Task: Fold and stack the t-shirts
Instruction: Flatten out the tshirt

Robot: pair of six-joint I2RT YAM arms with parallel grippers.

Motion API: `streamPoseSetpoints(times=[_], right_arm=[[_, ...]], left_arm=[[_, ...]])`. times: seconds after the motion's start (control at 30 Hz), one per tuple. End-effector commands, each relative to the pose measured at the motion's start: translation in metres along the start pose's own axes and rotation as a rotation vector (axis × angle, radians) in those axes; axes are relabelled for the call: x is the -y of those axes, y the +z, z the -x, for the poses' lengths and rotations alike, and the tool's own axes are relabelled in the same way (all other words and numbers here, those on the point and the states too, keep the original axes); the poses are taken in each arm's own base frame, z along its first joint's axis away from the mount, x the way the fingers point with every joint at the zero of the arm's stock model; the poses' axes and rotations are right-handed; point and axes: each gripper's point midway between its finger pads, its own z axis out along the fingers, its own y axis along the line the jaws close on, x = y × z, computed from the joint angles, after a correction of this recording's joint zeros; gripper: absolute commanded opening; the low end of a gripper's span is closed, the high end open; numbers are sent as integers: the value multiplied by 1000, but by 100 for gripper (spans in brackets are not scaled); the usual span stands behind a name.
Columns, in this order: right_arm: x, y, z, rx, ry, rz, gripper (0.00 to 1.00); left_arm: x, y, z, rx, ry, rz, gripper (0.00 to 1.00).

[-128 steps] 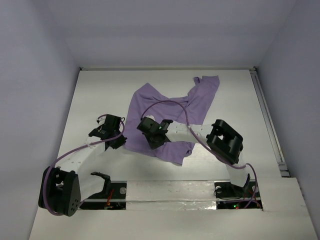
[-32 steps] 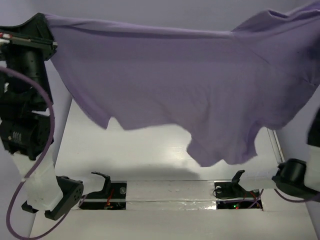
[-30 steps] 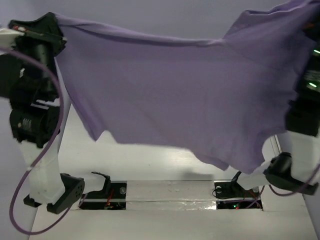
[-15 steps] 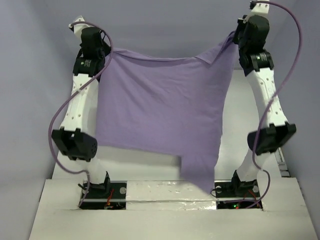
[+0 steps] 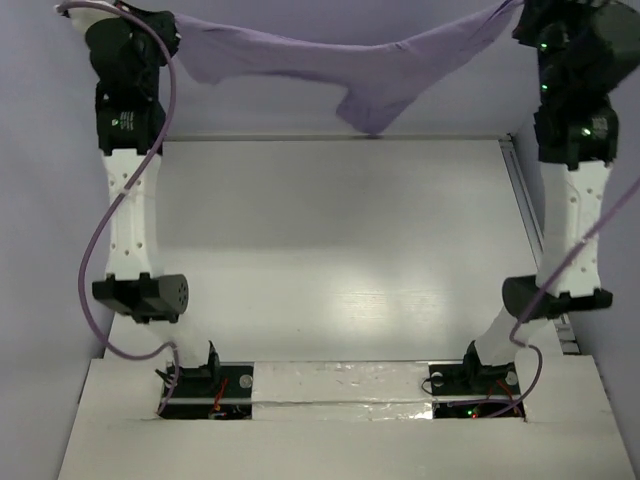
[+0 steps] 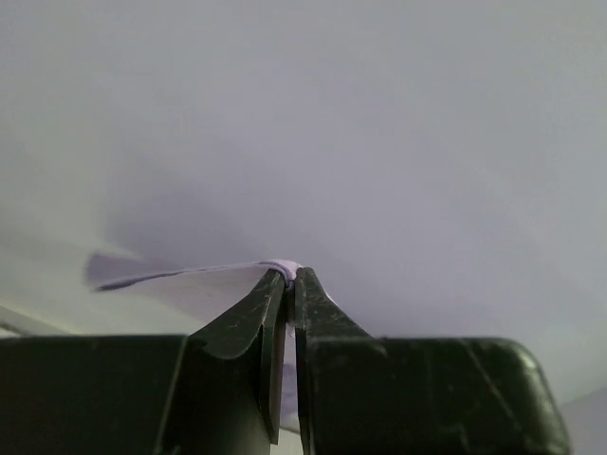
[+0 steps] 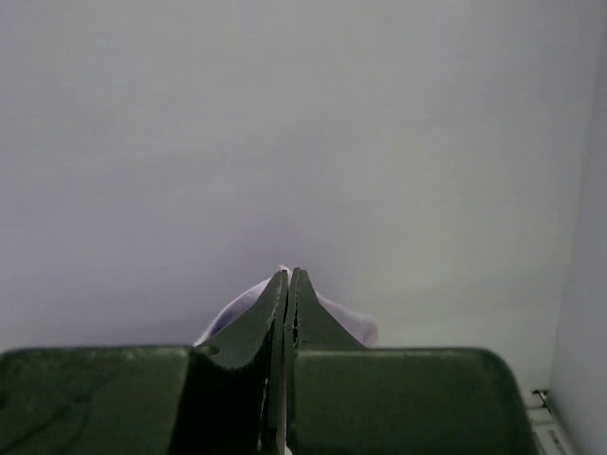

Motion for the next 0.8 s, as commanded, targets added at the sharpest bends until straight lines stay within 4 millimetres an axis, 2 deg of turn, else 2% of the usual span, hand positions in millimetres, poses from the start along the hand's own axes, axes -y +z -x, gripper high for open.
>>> streamPoseSetpoints(times=[0.0, 0.03, 0.07, 0.1, 0.13, 0.17, 0.2, 0.23, 0.27, 0.3, 0.33, 0.37, 0.4, 0.43, 0.47, 0.53, 0.57, 0.6, 0.67, 0.7, 0.77], right_arm=[[-2, -38, 49, 89, 38, 36, 0], [-1, -46, 16, 1, 37, 54, 0], [0, -51, -3, -42, 47, 60, 0], [0, -56, -21, -74, 84, 64, 0], [6, -70, -72, -188, 93, 63, 0], [8, -79, -98, -250, 115, 61, 0], [10, -91, -130, -335, 168, 52, 0], [19, -116, -202, -503, 181, 33, 0], [22, -139, -209, -521, 201, 34, 0], [28, -157, -230, -564, 228, 12, 0], [30, -178, -251, -615, 238, 22, 0], [43, -216, -288, -696, 240, -2, 0], [48, -237, -308, -756, 241, -13, 0], [50, -257, -327, -822, 249, -7, 0], [58, -286, -359, -921, 254, -32, 0], [57, -323, -380, -1027, 305, -35, 0], [57, -336, -390, -1071, 324, -41, 0], [60, -357, -404, -1146, 351, -74, 0], [57, -376, -413, -1225, 391, -83, 0], [57, -389, -418, -1274, 413, -100, 0], [52, -399, -418, -1321, 445, -95, 0]], left_arm=[[32, -35, 41, 108, 5, -126, 0], [26, -42, 44, 116, 28, -113, 0], [-4, -36, 12, 46, 39, -53, 0], [-18, -37, -3, 16, 43, -28, 0], [-19, -50, -3, 21, 44, -28, 0], [-58, -52, -43, -60, 53, 49, 0], [-76, -58, -62, -101, 59, 84, 0], [-79, -71, -62, -93, 67, 80, 0], [-121, -82, -101, -170, 92, 167, 0], [-140, -93, -116, -200, 109, 203, 0], [-151, -107, -117, -195, 121, 226, 0], [-192, -128, -156, -275, 136, 307, 0], [-212, -140, -168, -300, 143, 345, 0], [-221, -152, -177, -319, 146, 355, 0], [-255, -175, -206, -388, 154, 424, 0], [-280, -196, -227, -433, 146, 474, 0], [-299, -216, -247, -479, 145, 511, 0], [-309, -225, -253, -497, 140, 533, 0], [-326, -247, -274, -554, 113, 589, 0], [-332, -253, -277, -564, 91, 608, 0], [-339, -268, -290, -594, 50, 646, 0]])
